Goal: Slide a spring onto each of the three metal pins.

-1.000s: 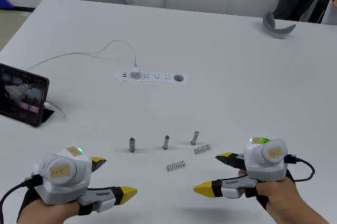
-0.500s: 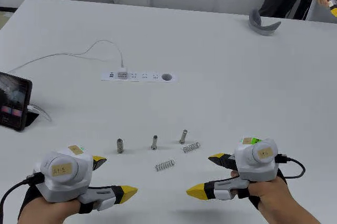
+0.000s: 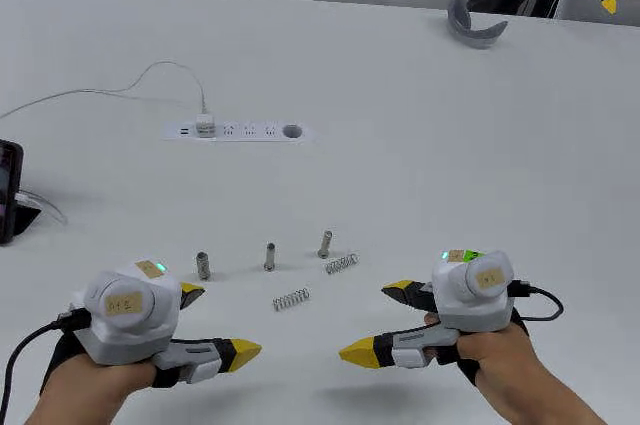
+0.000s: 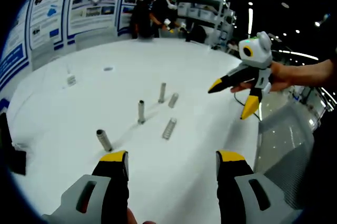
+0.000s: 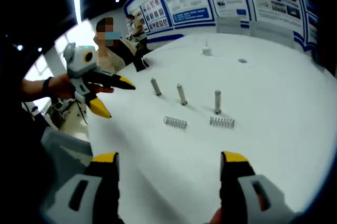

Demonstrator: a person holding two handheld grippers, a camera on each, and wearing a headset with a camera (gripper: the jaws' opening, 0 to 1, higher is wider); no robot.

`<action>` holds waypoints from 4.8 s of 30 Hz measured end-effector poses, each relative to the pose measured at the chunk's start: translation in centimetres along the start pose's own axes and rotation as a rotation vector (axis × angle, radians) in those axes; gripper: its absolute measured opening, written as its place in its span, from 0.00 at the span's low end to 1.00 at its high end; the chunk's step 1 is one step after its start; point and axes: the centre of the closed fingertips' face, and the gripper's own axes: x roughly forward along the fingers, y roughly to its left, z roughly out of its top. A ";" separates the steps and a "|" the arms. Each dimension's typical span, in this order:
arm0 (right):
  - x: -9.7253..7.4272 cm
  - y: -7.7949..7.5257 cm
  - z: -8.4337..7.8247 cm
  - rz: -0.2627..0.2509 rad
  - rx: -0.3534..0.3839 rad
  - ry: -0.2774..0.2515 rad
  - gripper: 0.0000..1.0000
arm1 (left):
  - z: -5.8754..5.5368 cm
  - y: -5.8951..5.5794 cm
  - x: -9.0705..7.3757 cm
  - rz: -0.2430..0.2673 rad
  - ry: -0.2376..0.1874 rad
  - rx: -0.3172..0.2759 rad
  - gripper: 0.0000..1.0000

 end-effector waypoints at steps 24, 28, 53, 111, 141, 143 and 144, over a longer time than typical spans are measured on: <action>-0.8 1.3 -0.8 0.019 0.008 -0.001 0.81 | 0.2 -0.6 4.7 -0.062 0.056 0.041 0.66; -1.0 1.6 -1.1 0.023 0.010 0.002 0.81 | 0.2 -0.8 5.7 -0.076 0.065 0.042 0.66; -1.6 2.3 -1.9 0.029 0.025 0.014 0.83 | -0.2 -0.2 9.3 -0.075 0.110 0.090 0.47; -0.9 3.4 -1.3 0.051 0.008 0.016 0.82 | -2.6 0.7 6.2 0.040 0.111 0.060 0.11; -0.3 4.7 -0.6 0.083 0.036 -0.010 0.80 | -1.7 -0.2 2.1 0.066 0.031 0.001 0.11; -0.1 4.7 -0.6 0.087 0.037 -0.010 0.80 | -1.7 -0.3 1.8 0.066 0.027 0.000 0.11; 0.0 4.7 -0.5 0.089 0.037 -0.011 0.80 | -1.7 -0.4 1.6 0.066 0.025 0.002 0.11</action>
